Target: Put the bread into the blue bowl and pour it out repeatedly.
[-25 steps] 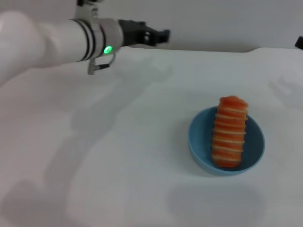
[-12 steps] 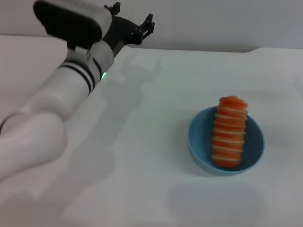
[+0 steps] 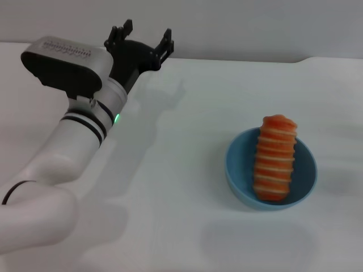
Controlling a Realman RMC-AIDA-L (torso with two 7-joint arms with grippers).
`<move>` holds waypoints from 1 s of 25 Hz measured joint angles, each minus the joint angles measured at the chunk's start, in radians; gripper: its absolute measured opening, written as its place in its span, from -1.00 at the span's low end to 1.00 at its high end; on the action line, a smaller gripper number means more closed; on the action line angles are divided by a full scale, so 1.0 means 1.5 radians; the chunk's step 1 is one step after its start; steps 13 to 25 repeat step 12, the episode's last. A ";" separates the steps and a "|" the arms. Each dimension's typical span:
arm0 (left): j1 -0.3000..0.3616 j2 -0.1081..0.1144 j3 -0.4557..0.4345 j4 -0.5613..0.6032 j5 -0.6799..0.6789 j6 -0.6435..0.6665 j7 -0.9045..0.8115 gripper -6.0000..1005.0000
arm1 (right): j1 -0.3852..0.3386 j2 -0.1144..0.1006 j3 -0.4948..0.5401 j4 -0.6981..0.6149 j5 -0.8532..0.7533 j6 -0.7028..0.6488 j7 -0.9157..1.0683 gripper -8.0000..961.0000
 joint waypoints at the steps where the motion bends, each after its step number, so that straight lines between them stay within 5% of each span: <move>1: 0.000 0.000 0.003 -0.002 0.000 0.002 0.000 0.67 | 0.000 0.000 0.000 0.000 0.000 0.000 0.000 0.46; 25: 0.001 0.000 0.041 -0.006 0.001 -0.002 -0.001 0.67 | -0.008 0.001 0.014 0.042 0.003 -0.017 -0.002 0.46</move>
